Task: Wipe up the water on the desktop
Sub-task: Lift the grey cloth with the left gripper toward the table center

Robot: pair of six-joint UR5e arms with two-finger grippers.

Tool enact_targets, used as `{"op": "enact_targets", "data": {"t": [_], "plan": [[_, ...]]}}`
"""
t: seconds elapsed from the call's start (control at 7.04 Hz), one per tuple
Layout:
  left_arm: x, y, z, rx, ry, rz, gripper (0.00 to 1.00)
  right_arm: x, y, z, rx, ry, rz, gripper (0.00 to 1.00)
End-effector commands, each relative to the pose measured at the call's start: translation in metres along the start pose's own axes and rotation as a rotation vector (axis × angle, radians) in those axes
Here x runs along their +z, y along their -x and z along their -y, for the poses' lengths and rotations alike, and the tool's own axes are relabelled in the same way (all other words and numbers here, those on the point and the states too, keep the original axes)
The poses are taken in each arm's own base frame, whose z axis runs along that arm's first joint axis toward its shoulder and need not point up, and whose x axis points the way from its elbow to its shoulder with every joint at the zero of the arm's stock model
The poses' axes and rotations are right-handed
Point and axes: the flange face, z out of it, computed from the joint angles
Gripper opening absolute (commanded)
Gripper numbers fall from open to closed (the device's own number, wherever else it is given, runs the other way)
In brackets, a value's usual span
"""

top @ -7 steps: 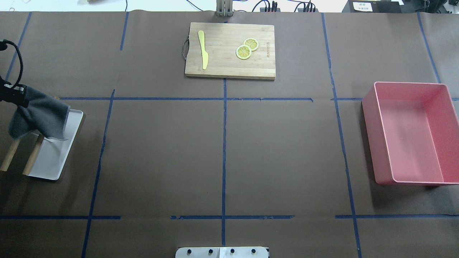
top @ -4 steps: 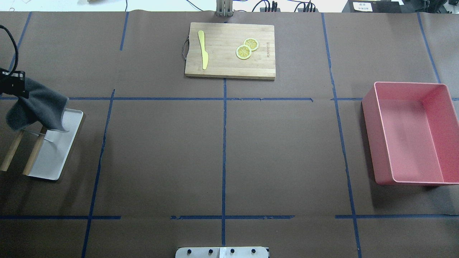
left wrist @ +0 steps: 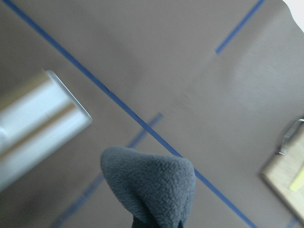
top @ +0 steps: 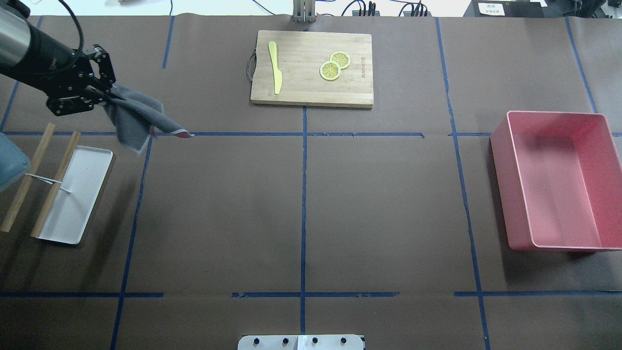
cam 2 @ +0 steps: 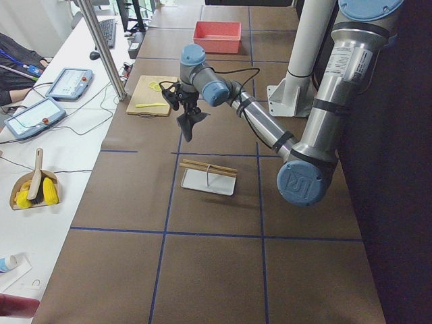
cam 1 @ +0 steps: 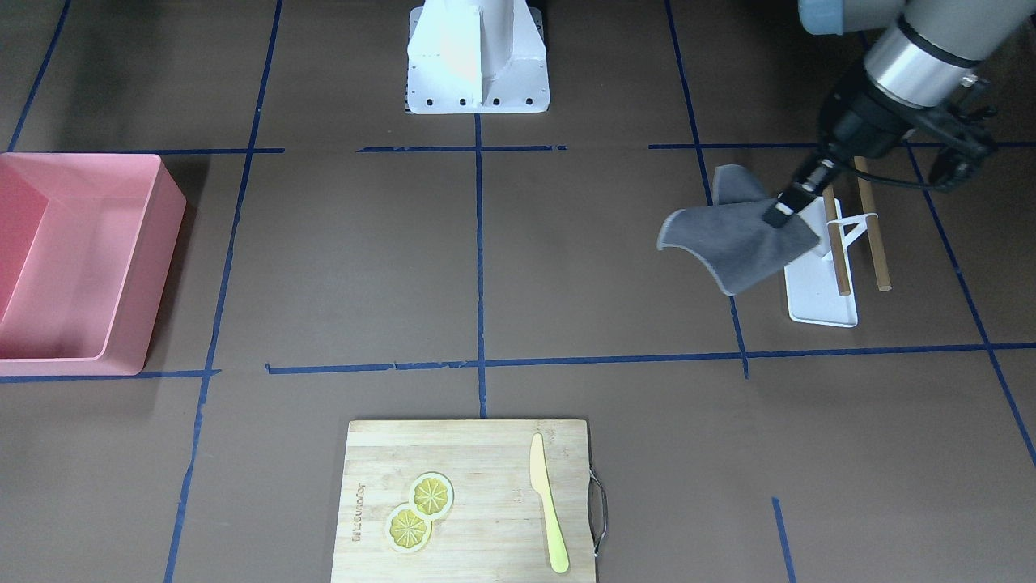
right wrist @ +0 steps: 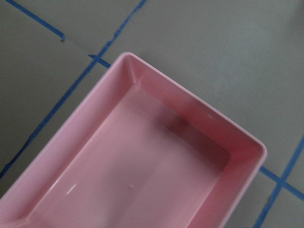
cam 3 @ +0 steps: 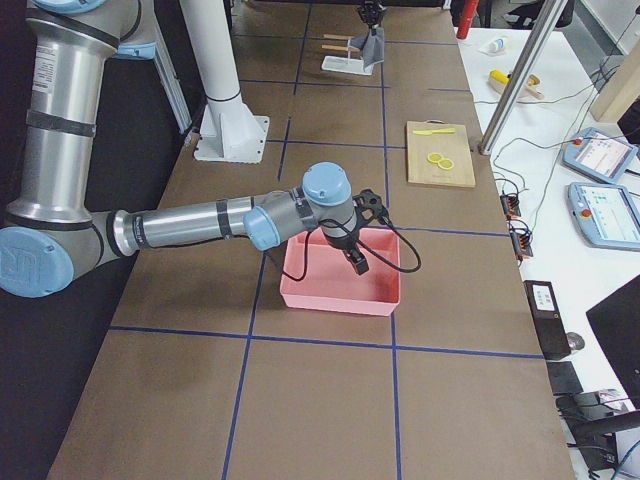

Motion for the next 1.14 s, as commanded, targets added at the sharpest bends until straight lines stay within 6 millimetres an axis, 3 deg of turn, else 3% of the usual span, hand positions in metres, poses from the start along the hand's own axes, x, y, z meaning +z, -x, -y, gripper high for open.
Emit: {"op": "enact_targets", "data": {"t": [0.0,0.28,0.43,0.57,0.71,0.85,0.99], "plan": [[0.01,-0.036,-0.076,-0.069,0.097,-0.02,0.0,0.03,0.057,0.068,-0.238,-0.075,0.069,0.99],[-0.001,-0.039,-0.107,-0.128,0.142,-0.039,0.0,0.023,0.084,0.115,-0.318,-0.139,0.083,1.0],[0.004,-0.044,-0.129,-0.142,0.17,-0.033,0.0,0.029,0.113,0.147,-0.357,-0.162,0.12,0.99],[0.009,-0.046,-0.139,-0.146,0.182,-0.023,0.0,0.029,0.145,0.18,-0.359,-0.193,0.159,0.99],[0.01,-0.047,-0.141,-0.168,0.187,-0.022,0.0,0.029,0.186,0.213,-0.305,-0.22,0.201,0.99],[0.008,-0.049,-0.145,-0.168,0.191,-0.026,0.0,0.045,0.241,0.242,-0.285,-0.246,0.211,0.99],[0.011,-0.053,-0.158,-0.186,0.208,-0.019,0.0,0.067,0.311,0.266,-0.267,-0.291,0.205,0.99]]}}
